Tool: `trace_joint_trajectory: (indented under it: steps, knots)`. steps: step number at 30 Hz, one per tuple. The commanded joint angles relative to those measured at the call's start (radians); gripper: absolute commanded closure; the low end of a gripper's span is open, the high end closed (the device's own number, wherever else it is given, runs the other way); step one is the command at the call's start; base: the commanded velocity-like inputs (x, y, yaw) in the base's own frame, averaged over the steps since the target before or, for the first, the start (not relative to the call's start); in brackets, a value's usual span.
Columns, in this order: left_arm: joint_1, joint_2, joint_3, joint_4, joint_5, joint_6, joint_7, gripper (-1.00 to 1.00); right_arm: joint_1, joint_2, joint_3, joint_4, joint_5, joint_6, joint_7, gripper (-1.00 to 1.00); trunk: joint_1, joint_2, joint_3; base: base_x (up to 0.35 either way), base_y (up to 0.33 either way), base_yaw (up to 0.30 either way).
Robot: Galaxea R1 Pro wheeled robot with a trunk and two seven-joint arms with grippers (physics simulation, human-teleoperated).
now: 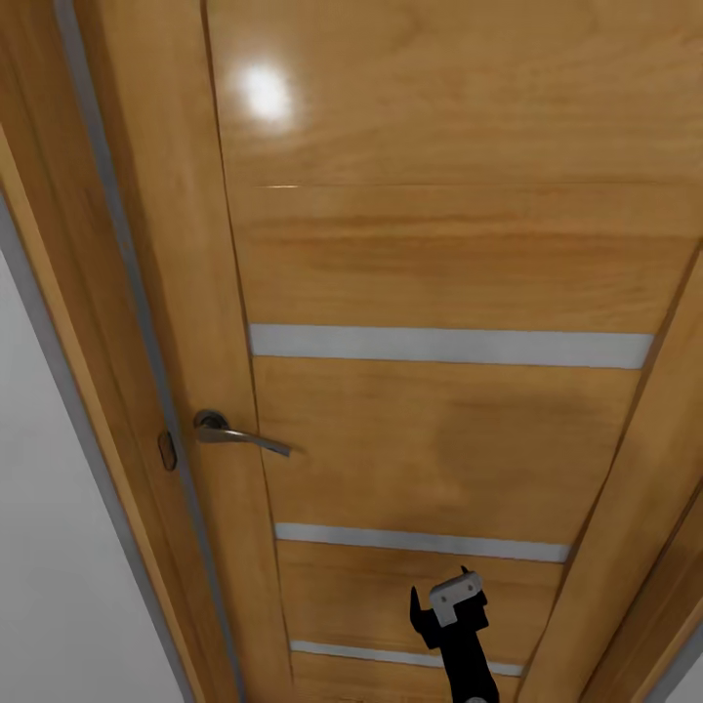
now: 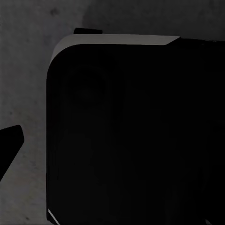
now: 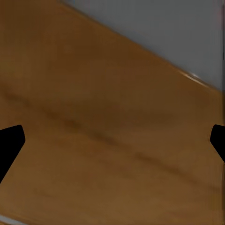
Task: Move the two storage containers from the living room to the garage. In the garage, place one container on the floor and stack the other container on top of it (either order is fine).
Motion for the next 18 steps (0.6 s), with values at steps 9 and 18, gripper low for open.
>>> trace_joint_trajectory:
  steps: [9, 18]
  knots:
    - [0.000, 0.000, 0.000, 0.000, 0.007, -0.002, -0.001, -1.00, -0.042, 0.000, 0.004, -0.011, 0.027, 0.031, -0.010, -1.00, 0.000, -0.001, -0.001, 0.000, 0.000, 0.000]
    - [0.000, 0.000, 0.001, 0.000, 0.007, -0.002, -0.001, -1.00, -0.042, 0.010, 0.004, -0.058, 0.095, 0.049, -0.029, -1.00, 0.000, -0.001, -0.001, 0.000, 0.000, 0.000]
